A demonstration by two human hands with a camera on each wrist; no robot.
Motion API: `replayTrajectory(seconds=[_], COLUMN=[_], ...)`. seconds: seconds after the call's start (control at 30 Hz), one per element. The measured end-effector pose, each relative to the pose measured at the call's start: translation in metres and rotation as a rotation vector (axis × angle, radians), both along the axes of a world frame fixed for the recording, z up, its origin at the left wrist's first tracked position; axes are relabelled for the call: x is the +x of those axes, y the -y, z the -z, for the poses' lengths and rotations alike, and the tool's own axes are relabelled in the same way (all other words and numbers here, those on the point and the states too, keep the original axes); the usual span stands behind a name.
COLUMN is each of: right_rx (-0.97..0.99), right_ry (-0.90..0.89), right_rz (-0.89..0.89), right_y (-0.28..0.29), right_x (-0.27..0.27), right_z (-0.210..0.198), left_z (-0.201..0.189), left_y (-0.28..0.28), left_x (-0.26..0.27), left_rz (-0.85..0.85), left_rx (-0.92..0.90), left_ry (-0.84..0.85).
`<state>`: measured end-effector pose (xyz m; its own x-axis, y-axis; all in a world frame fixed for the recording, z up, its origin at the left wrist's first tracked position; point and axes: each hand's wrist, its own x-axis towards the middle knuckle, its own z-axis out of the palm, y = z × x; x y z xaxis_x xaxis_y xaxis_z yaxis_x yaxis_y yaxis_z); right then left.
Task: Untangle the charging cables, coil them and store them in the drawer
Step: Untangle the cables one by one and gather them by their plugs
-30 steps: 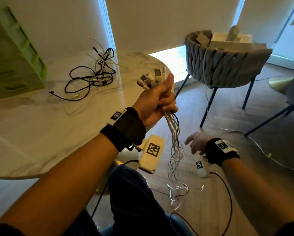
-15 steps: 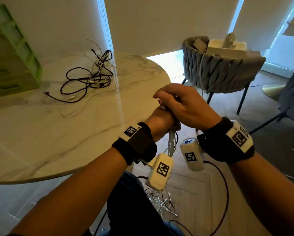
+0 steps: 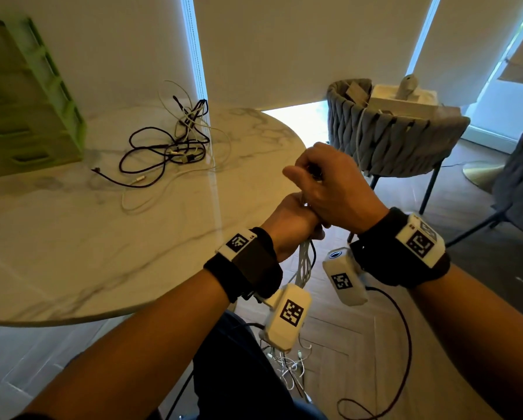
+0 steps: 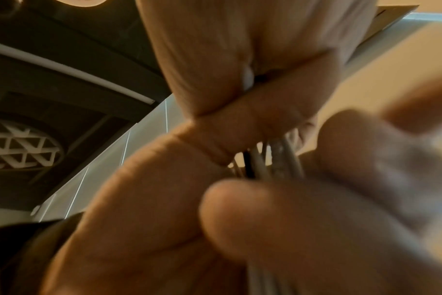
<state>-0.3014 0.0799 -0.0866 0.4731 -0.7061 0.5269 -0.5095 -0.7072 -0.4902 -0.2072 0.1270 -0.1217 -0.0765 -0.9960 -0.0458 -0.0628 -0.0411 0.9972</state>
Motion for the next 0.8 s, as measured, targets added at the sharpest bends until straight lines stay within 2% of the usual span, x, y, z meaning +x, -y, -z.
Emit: replayTrajectory(seconds=[0.2,0.3,0.4,0.5,0.57,0.67,0.73,0.8], right_rx=[-0.009,0.112,0.239,0.119,0.106,0.234,0.291,0.259], right_ry=[0.021,0.021,-0.005,-0.053,-0.066,-0.114,-0.035,0.059], right_rz=[0.046,-0.027,-0.101,-0.039,-0.003,-0.041,-0.053,-0.039], right_y=[-0.004,0.001,0.006,0.005,0.003,0.000,0.002,0.006], right_x=[0.007,0.003,-0.006,-0.005,-0.004,-0.007,-0.010,-0.009], right_z=[-0.003,-0.007,-0.012,-0.005,0.001,-0.004,-0.013,-0.019], left_z=[-0.007,-0.008,-0.011,-0.011,-0.010,-0.008,-0.010,-0.013], left_y=[-0.005,-0.007,-0.005,0.005,0.007,0.005,0.004,0.005], left_x=[0.001,-0.003,-0.005,-0.005,-0.005,-0.005,-0.004,-0.001], left_rz=[0.118,0.127,0.073,0.000,-0.011,-0.009,-0.016,-0.006], left_rx=[0.058,0.083,0.100,0.059,0.036,0.038,0.064,0.067], left_ry=[0.125,0.071,0.046,0.075,0.112,0.142,0.122,0.148])
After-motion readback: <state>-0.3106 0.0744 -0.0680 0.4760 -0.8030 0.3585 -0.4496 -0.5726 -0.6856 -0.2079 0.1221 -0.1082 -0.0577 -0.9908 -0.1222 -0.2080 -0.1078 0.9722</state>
